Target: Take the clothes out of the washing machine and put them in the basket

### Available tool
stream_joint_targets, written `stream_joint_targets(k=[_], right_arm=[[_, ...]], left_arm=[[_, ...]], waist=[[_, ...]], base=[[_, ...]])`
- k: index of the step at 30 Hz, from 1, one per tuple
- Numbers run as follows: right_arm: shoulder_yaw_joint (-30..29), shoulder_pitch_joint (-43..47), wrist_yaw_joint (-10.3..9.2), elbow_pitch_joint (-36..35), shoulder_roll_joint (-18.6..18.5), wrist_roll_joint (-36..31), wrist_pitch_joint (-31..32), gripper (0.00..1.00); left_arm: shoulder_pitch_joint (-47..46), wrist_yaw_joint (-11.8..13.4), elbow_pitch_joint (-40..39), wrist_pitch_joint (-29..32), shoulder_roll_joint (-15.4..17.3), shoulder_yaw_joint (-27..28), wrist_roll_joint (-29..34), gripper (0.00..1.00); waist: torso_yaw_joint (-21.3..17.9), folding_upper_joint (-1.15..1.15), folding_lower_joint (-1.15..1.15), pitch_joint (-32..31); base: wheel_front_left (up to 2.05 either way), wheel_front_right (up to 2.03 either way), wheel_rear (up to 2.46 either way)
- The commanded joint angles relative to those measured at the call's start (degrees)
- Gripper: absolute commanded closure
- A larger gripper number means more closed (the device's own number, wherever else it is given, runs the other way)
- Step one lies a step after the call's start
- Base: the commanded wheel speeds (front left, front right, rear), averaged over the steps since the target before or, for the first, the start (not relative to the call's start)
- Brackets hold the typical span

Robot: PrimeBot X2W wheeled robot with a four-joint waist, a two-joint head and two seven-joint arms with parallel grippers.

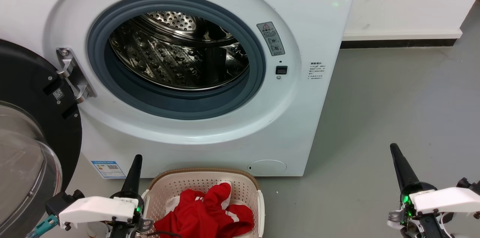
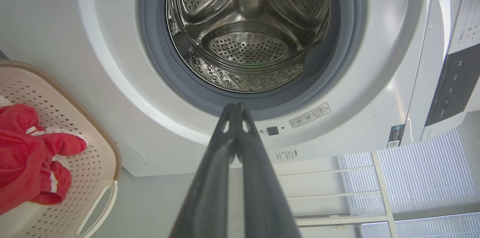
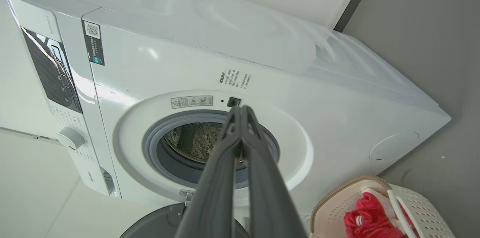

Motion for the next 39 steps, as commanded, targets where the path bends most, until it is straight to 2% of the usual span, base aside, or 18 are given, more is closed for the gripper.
stream_joint_targets(k=[1, 39], right_arm=[[-0.3, -1.3, -0.01, 0.0, -0.2, 1.4, 0.2, 1.0], [-2.5, -3.4, -0.02, 2.7, 0.3, 17.9, 3.1, 1.0]], left_arm=[[-1.5, -0.5, -0.1, 0.4, 0.0, 0.4, -1.3, 1.0], [-3.4, -2.5, 2.8, 3.8, -0.9, 3.6, -18.0, 1.0]], waist=[[0.0, 0.0, 0.0, 0.0], [-0.1, 0.0, 0.0, 0.4]], base=[[0.0, 0.0, 0.0], [0.0, 0.0, 0.0]])
